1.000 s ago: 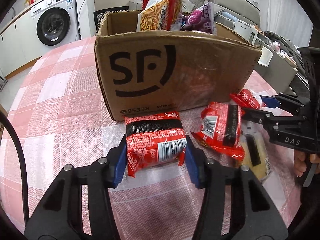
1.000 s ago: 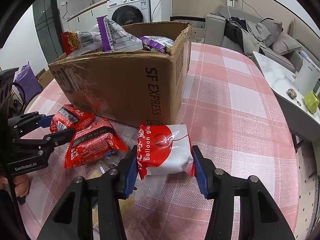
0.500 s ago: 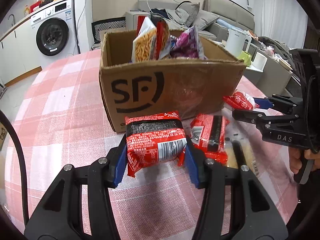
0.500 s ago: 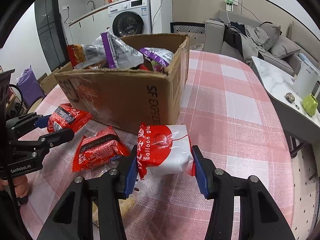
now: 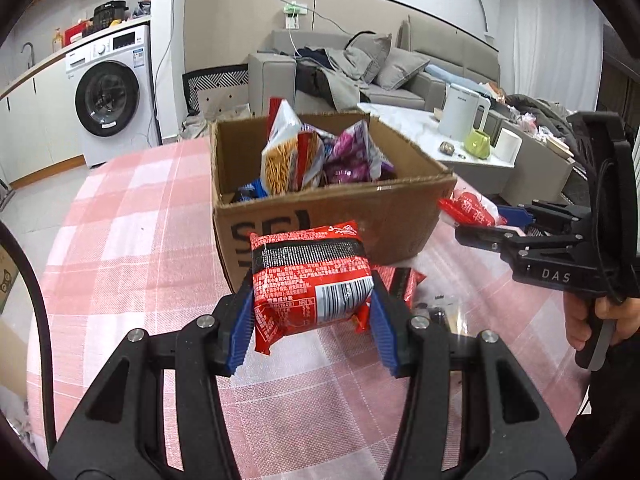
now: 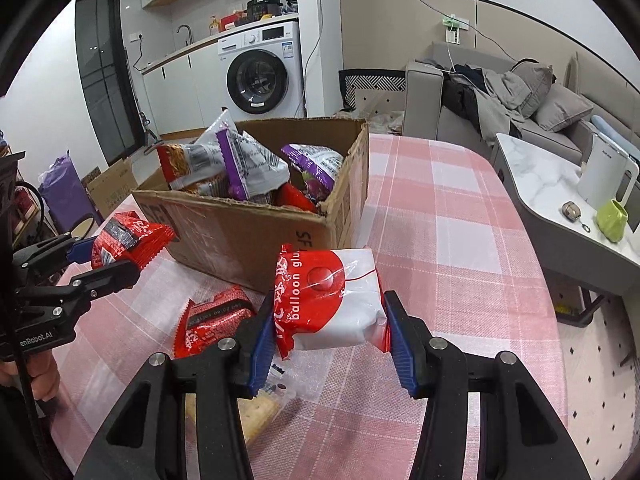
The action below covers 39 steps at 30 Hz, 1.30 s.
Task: Organize snacks
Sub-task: 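Lift both held red packs and carry them toward the box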
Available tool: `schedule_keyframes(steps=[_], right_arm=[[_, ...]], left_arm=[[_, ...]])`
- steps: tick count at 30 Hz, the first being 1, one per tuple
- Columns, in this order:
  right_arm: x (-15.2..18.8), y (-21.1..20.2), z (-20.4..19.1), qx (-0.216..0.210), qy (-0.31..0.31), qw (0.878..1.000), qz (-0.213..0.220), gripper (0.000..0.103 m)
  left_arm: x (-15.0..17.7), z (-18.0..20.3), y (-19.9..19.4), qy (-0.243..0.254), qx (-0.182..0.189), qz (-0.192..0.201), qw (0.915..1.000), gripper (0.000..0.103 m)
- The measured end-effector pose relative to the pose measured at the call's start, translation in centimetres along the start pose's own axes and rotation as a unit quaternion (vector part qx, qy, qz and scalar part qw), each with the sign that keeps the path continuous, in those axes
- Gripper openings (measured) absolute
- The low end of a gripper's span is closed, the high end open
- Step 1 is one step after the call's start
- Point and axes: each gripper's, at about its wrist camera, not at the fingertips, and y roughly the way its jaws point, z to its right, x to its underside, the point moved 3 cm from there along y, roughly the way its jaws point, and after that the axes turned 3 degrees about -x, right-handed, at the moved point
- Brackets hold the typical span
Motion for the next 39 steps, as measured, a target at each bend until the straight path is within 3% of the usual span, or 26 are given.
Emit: schedule_keyframes(steps=[7, 20, 39], right_arm=[[-0.5, -1.6, -0.8, -0.006, -0.002, 1.0, 0.018, 0.051], [-1.7, -3.1, -1.2, -0.011, 0.008, 0.998, 0.054, 0.051], [-6.3, -0.8, -2.2, -0.026, 0.008, 0.997, 0.072, 0.051]], left_arm=[[-0.8, -0.7, -3.5, -0.007, -0.002, 0.022, 0.9997, 0.048], [-2.7, -1.8, -6.2, -0.026, -0.016, 0.047, 0.9984, 0.048], [-8.5, -3.5, -2.3, -0.056, -0.043, 0.063, 0.9955, 0.048]])
